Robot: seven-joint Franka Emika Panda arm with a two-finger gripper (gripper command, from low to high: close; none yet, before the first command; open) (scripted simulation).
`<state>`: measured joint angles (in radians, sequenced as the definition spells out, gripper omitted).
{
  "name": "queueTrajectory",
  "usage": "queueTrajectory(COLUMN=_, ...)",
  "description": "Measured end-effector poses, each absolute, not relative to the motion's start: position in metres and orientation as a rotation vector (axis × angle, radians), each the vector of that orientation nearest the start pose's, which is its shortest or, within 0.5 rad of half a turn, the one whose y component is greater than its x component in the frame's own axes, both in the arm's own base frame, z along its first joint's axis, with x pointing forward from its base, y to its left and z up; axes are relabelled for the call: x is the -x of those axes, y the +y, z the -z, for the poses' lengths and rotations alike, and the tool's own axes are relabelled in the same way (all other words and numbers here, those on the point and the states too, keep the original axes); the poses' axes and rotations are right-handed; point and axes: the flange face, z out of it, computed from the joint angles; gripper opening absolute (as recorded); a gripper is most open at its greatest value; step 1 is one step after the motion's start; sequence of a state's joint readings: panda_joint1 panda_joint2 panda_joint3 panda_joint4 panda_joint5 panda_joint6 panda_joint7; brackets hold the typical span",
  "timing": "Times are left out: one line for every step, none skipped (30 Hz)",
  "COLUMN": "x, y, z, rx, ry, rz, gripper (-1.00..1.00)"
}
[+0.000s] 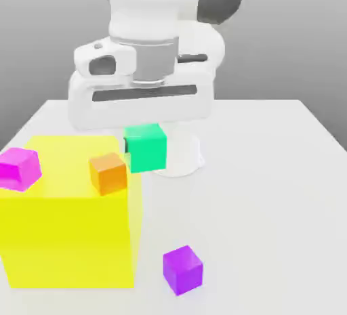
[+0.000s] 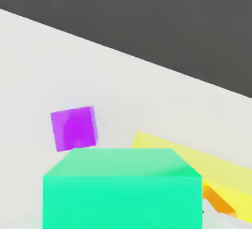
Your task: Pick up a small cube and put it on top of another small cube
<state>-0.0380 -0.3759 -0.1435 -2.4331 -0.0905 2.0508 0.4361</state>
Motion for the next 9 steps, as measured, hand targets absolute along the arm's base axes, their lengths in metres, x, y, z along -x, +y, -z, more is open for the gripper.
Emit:
queueTrajectory(x=-0.413, y=-0.094, z=-0.446, rx=3.017, ry=0.917, rz=-0.005, gripper=-1.0)
queueTrajectory(x=-0.411, y=-0.1, z=-0.44, rx=3.003, ry=0.933, rz=-0.004, gripper=-1.0)
queueTrajectory(x=-0.41, y=-0.103, z=-0.429, rx=2.996, ry=0.94, rz=-0.003, gripper=-1.0)
queueTrajectory(x=-0.41, y=-0.104, z=-0.416, rx=2.992, ry=0.944, rz=-0.003, gripper=-1.0)
queueTrajectory(x=-0.409, y=-0.105, z=-0.402, rx=2.991, ry=0.946, rz=-0.003, gripper=-1.0)
queueTrajectory(x=-0.408, y=-0.105, z=-0.393, rx=2.99, ry=0.948, rz=-0.002, gripper=1.0)
queueTrajectory(x=-0.408, y=-0.105, z=-0.393, rx=2.99, ry=0.948, rz=-0.003, gripper=1.0)
queueTrajectory(x=-0.408, y=-0.105, z=-0.393, rx=2.99, ry=0.948, rz=-0.003, gripper=1.0)
queueTrajectory(x=-0.408, y=-0.105, z=-0.393, rx=2.99, ry=0.948, rz=-0.003, gripper=1.0)
